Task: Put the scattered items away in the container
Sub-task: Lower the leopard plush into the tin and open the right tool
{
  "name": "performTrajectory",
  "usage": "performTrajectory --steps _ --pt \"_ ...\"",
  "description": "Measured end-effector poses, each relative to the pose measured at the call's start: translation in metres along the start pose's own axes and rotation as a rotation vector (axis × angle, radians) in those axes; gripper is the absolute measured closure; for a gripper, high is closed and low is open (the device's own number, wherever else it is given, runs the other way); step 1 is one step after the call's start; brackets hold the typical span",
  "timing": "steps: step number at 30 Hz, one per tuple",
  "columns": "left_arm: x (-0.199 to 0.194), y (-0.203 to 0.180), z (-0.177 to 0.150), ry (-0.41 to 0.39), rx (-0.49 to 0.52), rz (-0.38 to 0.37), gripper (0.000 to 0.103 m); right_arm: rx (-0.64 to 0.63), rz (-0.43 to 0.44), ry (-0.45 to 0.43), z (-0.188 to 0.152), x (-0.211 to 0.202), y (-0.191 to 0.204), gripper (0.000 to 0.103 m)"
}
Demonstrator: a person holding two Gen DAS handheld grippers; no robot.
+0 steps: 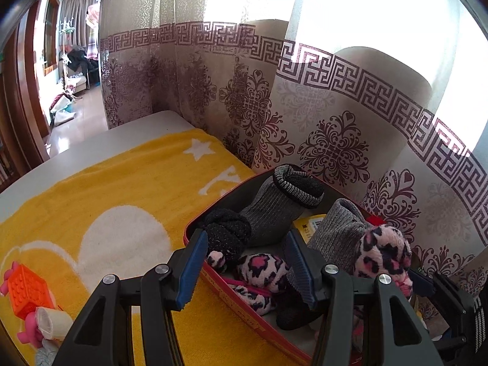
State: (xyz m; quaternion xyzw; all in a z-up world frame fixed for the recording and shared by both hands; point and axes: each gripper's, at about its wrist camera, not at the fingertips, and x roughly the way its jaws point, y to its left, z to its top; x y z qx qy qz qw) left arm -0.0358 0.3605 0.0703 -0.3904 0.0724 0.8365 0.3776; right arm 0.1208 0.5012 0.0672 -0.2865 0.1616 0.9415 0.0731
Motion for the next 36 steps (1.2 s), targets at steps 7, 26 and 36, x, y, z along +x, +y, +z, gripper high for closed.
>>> performTrajectory --steps 7,26,36 --pt "0.016 0.008 -0.001 0.045 -0.060 -0.038 0.016 0.014 0.002 -0.017 0.000 -0.004 -0.005 0.027" --pt "-0.003 0.032 -0.023 0.041 -0.126 -0.012 0.016 -0.005 0.007 -0.018 -0.003 -0.004 0.003 0.025" --pt "-0.013 0.033 -0.027 0.033 -0.131 -0.004 0.016 0.015 0.000 -0.055 0.000 -0.014 0.002 0.025"
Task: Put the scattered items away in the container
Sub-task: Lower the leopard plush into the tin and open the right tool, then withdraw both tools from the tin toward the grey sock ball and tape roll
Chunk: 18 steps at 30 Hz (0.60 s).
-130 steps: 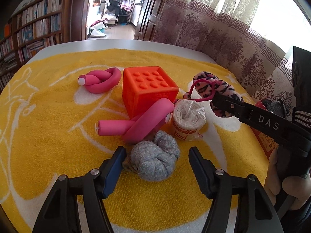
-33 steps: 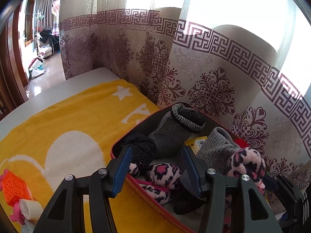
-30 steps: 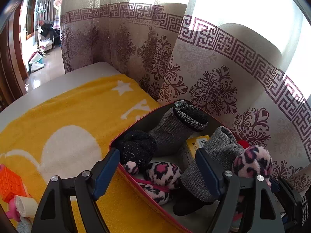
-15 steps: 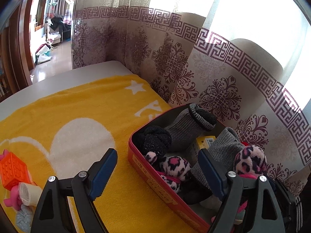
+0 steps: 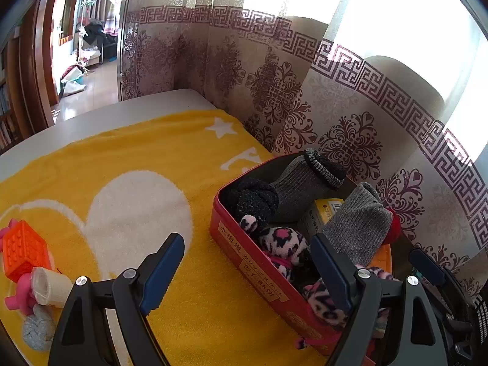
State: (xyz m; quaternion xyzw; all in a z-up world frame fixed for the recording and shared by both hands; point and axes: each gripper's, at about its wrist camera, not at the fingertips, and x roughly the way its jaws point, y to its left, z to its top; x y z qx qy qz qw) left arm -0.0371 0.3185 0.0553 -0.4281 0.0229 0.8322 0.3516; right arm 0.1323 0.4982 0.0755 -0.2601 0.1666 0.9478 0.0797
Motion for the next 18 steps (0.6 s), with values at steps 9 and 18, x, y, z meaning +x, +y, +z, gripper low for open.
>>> performTrajectory --steps 9,18 --pt "-0.027 0.030 -0.004 -0.034 -0.061 0.034 0.016 0.029 -0.015 -0.022 0.003 -0.006 -0.007 0.025" --pt "-0.059 0.076 -0.021 -0.072 -0.148 0.089 0.016 0.011 -0.008 -0.026 0.002 -0.009 0.000 0.024"
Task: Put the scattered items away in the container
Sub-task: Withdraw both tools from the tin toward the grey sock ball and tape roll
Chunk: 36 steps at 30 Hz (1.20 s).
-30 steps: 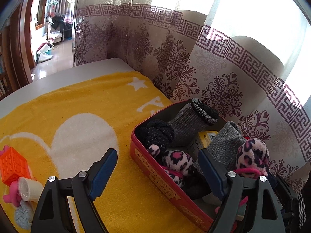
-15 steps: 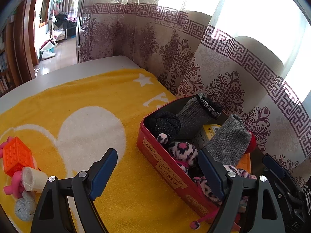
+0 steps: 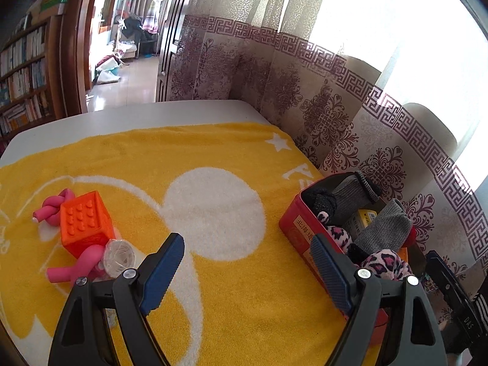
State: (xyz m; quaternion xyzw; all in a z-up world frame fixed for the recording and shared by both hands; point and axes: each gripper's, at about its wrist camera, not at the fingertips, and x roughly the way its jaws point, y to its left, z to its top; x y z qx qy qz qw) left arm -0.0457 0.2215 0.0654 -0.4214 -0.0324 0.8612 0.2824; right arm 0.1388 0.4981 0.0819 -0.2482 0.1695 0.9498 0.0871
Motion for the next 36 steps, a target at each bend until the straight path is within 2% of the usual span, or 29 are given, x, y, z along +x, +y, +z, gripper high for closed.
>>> performTrajectory --steps 10,16,25,36 --pt "-0.033 0.077 -0.028 -0.022 -0.143 0.090 0.016 -0.044 0.020 0.013 -0.006 0.002 0.022 0.024" --pt "-0.045 0.112 -0.048 -0.018 -0.186 0.157 0.016 -0.095 0.030 -0.008 -0.006 -0.001 0.045 0.024" --pt "-0.042 0.129 -0.065 0.000 -0.190 0.163 0.016 -0.184 0.088 -0.003 -0.007 0.007 0.092 0.024" --pt "-0.029 0.131 -0.065 0.019 -0.189 0.164 0.016 -0.230 0.181 0.084 -0.016 0.039 0.135 0.025"
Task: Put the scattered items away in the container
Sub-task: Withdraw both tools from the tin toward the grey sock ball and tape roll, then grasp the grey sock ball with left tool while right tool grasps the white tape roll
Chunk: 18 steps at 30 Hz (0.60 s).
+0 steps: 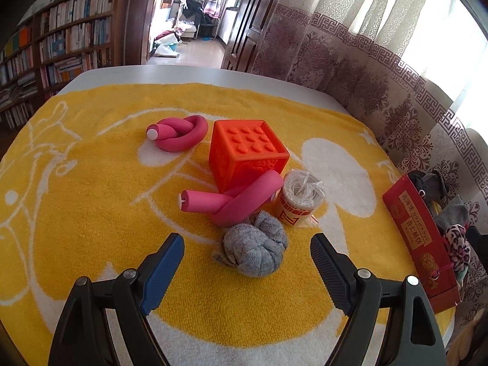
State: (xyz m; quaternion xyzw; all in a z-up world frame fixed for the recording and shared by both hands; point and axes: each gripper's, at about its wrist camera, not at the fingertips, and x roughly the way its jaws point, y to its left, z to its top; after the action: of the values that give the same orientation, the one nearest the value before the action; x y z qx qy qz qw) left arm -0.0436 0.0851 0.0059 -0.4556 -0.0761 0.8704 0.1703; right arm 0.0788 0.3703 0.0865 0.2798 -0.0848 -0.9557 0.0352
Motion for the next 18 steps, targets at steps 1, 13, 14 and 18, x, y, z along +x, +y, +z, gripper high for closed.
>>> performTrajectory --steps 1,13,14,18 --pt "0.002 0.000 0.000 0.002 -0.003 0.002 0.016 -0.006 0.005 0.006 -0.001 0.003 0.003 0.025" --pt "0.022 0.003 0.003 0.009 -0.007 0.007 0.019 0.000 0.068 0.097 0.000 0.038 0.016 0.025" --pt "0.022 0.004 0.003 0.004 -0.006 0.010 0.024 -0.006 0.072 0.103 0.000 0.040 0.018 0.025" --pt "0.017 0.007 0.002 -0.003 -0.012 -0.016 0.044 -0.028 0.089 0.127 0.004 0.048 0.027 0.025"
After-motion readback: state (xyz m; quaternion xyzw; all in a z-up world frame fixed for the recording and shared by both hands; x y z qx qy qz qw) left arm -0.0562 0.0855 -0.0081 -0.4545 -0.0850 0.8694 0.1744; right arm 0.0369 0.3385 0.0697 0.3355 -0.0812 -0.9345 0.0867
